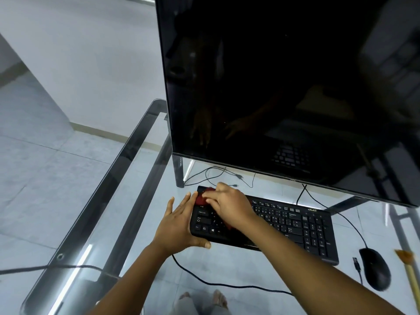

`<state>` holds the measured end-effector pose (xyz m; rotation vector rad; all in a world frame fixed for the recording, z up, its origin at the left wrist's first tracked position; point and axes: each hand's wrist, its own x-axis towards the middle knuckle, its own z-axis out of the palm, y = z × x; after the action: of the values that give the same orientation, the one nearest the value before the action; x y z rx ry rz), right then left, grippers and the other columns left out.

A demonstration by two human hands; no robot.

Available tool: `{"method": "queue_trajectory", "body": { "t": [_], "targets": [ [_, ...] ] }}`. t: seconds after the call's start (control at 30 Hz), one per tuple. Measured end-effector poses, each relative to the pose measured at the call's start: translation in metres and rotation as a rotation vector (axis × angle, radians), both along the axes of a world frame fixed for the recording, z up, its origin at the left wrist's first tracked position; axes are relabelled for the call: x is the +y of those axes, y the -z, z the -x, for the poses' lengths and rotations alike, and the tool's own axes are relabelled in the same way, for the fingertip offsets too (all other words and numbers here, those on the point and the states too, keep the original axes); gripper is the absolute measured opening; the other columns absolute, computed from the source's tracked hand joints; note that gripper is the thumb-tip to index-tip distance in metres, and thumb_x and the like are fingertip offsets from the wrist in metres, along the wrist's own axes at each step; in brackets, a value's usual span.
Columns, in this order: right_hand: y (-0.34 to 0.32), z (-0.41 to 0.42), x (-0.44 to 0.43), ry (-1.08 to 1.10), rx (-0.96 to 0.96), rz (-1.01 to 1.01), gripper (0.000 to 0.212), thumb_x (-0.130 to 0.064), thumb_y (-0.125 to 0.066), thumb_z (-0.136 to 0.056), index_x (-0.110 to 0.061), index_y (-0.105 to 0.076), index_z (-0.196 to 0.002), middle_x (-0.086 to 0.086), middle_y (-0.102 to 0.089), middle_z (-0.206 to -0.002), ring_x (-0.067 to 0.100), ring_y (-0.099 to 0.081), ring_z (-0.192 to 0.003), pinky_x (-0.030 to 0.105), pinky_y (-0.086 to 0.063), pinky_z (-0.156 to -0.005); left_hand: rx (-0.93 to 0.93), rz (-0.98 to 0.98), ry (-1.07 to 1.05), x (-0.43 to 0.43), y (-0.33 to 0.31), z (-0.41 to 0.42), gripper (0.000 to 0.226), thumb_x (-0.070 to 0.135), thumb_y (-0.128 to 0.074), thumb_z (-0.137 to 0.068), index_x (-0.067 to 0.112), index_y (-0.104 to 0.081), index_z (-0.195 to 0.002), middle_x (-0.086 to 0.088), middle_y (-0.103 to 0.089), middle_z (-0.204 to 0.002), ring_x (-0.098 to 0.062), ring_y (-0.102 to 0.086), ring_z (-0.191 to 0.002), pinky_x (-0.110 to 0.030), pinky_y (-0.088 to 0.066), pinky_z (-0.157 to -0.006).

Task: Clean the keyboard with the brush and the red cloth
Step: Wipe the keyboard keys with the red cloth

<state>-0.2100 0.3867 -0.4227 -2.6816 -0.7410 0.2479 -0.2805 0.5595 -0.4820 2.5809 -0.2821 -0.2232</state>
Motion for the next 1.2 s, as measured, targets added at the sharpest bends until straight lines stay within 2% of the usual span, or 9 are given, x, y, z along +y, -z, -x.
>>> {"method": "queue_trajectory", "body": {
  "t": [0.17, 0.33, 0.5, 0.67, 0.8, 0.93, 0.97, 1.1, 1.2],
  "targets": [
    [0.001, 0.036, 0.005, -0.24, 0.179, -0.032, 0.027, -0.032, -0.054, -0.095, -0.033, -0.064, -0.12, 0.001, -0.054, -0.095, 0.019, -0.058, -0.085, 0.032, -0.048, -0.071, 0.0, 0.0, -0.01, 0.003, 0.0, 0.003, 0.141, 0.093, -0.057, -0.049, 0.018, 0.002, -0.153, 0.003, -0.019, -0.159, -0.003, 0.004, -0.145, -0.038, 0.018, -0.116],
    [0.001, 0.001, -0.016, 0.179, -0.02, -0.029, 0.027, -0.033, -0.055, -0.095, -0.034, -0.064, -0.12, -0.003, -0.058, -0.102, 0.013, -0.056, -0.082, 0.026, -0.05, -0.075, 0.008, -0.002, -0.017, 0.0, -0.001, -0.001, 0.143, 0.094, -0.057, -0.047, 0.02, 0.001, -0.153, 0.006, -0.018, -0.159, -0.004, 0.004, -0.146, -0.038, 0.018, -0.116],
    [-0.004, 0.036, 0.006, -0.214, 0.204, 0.009, 0.026, -0.032, -0.053, -0.095, -0.037, -0.064, -0.118, -0.002, -0.054, -0.097, 0.018, -0.058, -0.088, 0.032, -0.049, -0.074, 0.004, -0.01, -0.016, 0.003, 0.0, 0.0, 0.141, 0.092, -0.058, -0.048, 0.021, 0.003, -0.153, 0.005, -0.018, -0.159, -0.001, 0.006, -0.145, -0.037, 0.018, -0.116],
    [0.0, -0.02, -0.01, 0.385, -0.002, -0.073, 0.027, -0.031, -0.051, -0.097, -0.027, -0.064, -0.119, 0.004, -0.062, -0.11, 0.022, -0.062, -0.096, 0.033, -0.052, -0.08, 0.013, 0.005, -0.007, -0.005, -0.004, -0.003, 0.142, 0.093, -0.059, -0.047, 0.022, 0.002, -0.153, 0.008, -0.015, -0.159, -0.004, 0.005, -0.146, -0.038, 0.019, -0.115],
    [0.005, 0.002, 0.034, 0.105, 0.074, -0.051, 0.028, -0.032, -0.048, -0.097, -0.022, -0.062, -0.119, 0.006, -0.062, -0.111, 0.025, -0.061, -0.099, 0.038, -0.052, -0.081, 0.004, -0.039, -0.019, 0.005, -0.005, 0.002, 0.14, 0.092, -0.058, -0.05, 0.02, 0.002, -0.153, 0.011, -0.001, -0.155, -0.003, 0.008, -0.144, -0.035, 0.023, -0.114],
    [0.004, -0.025, 0.015, 0.381, 0.022, 0.018, 0.028, -0.031, -0.045, -0.098, -0.019, -0.063, -0.117, 0.008, -0.062, -0.106, 0.024, -0.062, -0.094, 0.036, -0.054, -0.076, 0.024, -0.008, -0.005, -0.002, -0.005, -0.004, 0.141, 0.093, -0.058, -0.048, 0.022, 0.005, -0.153, 0.01, -0.007, -0.158, -0.004, 0.007, -0.146, -0.037, 0.021, -0.114],
    [0.005, -0.023, 0.019, 0.366, 0.01, 0.049, 0.028, -0.03, -0.045, -0.098, -0.018, -0.061, -0.118, 0.008, -0.062, -0.107, 0.024, -0.062, -0.093, 0.036, -0.054, -0.075, 0.024, -0.01, -0.014, -0.001, -0.005, -0.003, 0.141, 0.093, -0.058, -0.049, 0.021, 0.005, -0.153, 0.01, -0.007, -0.158, -0.004, 0.007, -0.146, -0.037, 0.021, -0.114],
    [0.007, 0.023, 0.034, 0.028, 0.104, 0.077, 0.037, -0.031, -0.048, -0.097, -0.022, -0.051, -0.132, 0.01, -0.057, -0.117, 0.03, -0.06, -0.101, 0.041, -0.054, -0.08, 0.028, -0.055, -0.011, 0.01, -0.001, 0.009, 0.14, 0.092, -0.056, -0.051, 0.019, 0.008, -0.152, 0.01, 0.001, -0.155, -0.003, 0.01, -0.144, -0.035, 0.023, -0.114],
    [0.006, -0.001, -0.021, 0.283, 0.046, 0.091, 0.035, -0.031, -0.049, -0.097, -0.03, -0.052, -0.132, 0.006, -0.059, -0.119, 0.024, -0.063, -0.097, 0.04, -0.057, -0.078, 0.045, 0.008, 0.016, 0.005, -0.006, 0.0, 0.143, 0.094, -0.055, -0.05, 0.022, 0.016, -0.15, 0.007, 0.003, -0.16, -0.004, 0.018, -0.143, -0.037, 0.02, -0.114]
  ]
}}
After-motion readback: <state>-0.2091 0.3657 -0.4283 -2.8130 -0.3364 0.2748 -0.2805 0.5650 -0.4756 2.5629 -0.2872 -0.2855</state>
